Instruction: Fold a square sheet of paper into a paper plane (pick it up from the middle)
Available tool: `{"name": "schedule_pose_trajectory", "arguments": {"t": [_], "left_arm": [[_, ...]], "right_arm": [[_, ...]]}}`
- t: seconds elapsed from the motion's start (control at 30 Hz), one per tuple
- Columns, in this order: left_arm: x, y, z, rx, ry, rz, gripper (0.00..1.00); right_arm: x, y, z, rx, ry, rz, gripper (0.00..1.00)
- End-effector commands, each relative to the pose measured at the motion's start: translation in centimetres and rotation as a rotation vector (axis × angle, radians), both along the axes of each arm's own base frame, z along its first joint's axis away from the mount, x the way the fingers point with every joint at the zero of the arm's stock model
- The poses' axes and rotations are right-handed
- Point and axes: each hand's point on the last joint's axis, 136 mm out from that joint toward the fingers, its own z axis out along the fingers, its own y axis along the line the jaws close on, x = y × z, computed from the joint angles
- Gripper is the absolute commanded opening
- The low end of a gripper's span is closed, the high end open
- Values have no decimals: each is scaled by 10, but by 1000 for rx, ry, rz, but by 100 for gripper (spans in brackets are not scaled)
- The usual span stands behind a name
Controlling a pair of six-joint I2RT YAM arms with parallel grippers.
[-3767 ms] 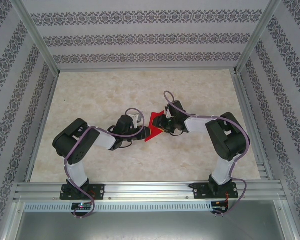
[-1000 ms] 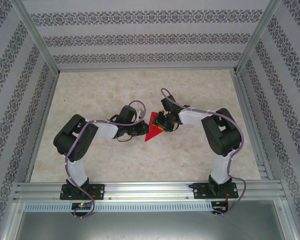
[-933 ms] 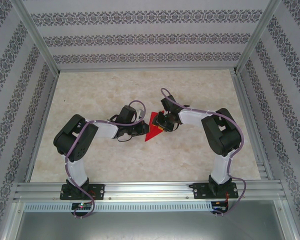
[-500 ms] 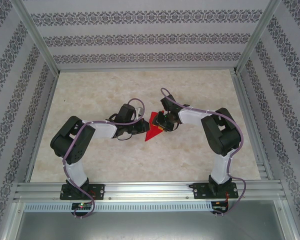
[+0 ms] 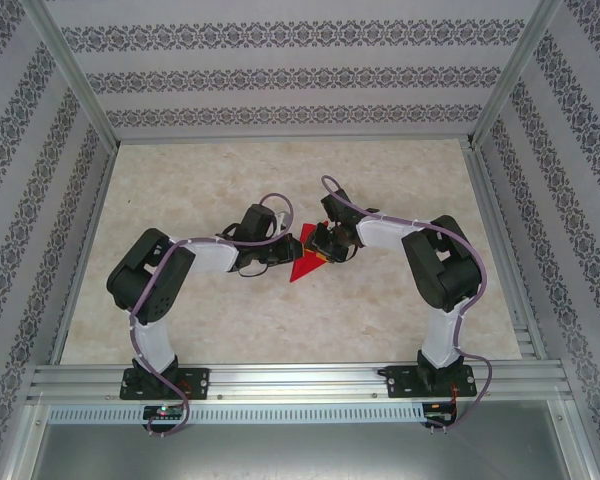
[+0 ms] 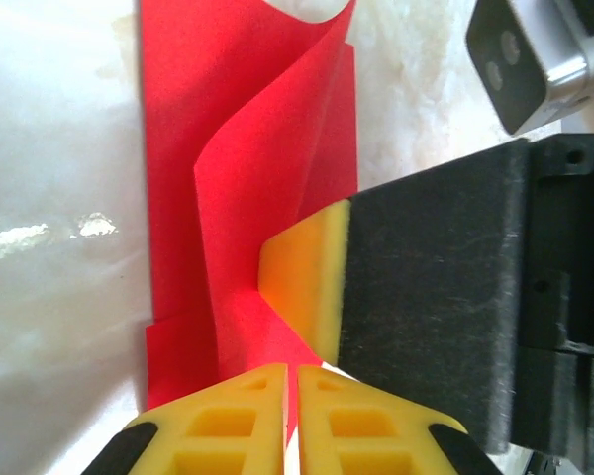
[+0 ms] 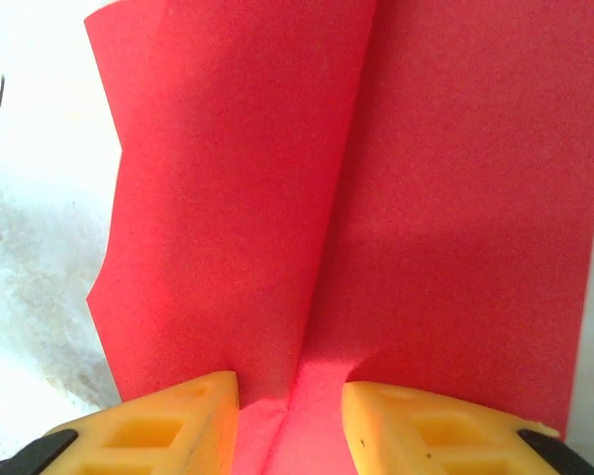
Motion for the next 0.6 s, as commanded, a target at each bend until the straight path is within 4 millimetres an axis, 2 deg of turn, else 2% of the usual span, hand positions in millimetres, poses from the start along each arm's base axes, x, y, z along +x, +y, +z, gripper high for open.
{"name": "schedule_pose_trajectory", "arguments": {"t": [0.0,0.27,0.57], "left_arm": [[-1,1,-13,53,14,-10,11],[2,5,-23,88,23,6,8],[4,5,-25,93,26,5,7]], "right_arm": [[-51,-54,-85,-261,208,-46,37],[-54,-58,-87,-266,218,-55,35],[-56,-61,-89,-273,227,-66,32]]}}
